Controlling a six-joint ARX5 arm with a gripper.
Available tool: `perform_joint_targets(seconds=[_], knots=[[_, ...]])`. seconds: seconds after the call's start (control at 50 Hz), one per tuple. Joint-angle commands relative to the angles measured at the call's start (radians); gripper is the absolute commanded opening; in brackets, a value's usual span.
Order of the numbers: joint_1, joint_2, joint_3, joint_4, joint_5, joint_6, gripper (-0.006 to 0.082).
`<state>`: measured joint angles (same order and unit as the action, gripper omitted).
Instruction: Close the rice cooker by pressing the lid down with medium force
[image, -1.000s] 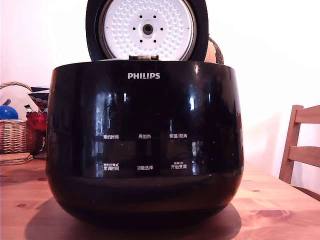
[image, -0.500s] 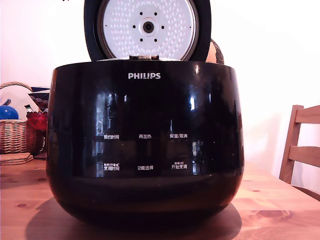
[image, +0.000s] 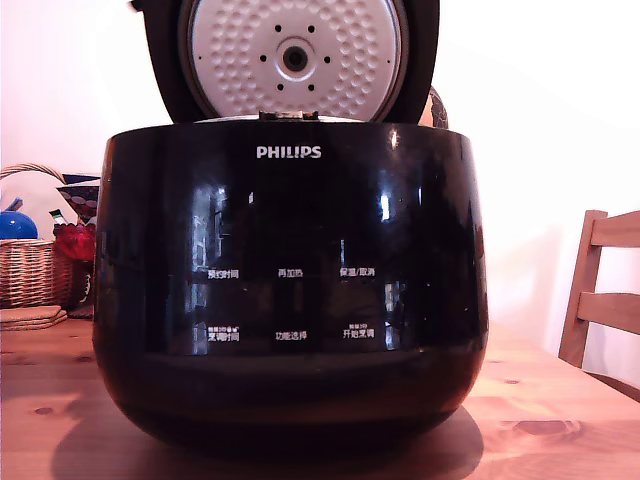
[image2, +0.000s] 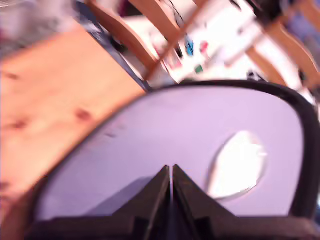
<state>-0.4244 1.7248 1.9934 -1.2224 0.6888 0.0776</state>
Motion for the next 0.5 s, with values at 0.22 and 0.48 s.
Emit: perform_joint_targets(seconds=[0.22,0.48], knots=[[-0.093,0.062,0.004,-0.135,-0.208,0.053,-0.0019],[-0.140,0.119,0.004,-0.136,-0.286,0.053,-0.0019]])
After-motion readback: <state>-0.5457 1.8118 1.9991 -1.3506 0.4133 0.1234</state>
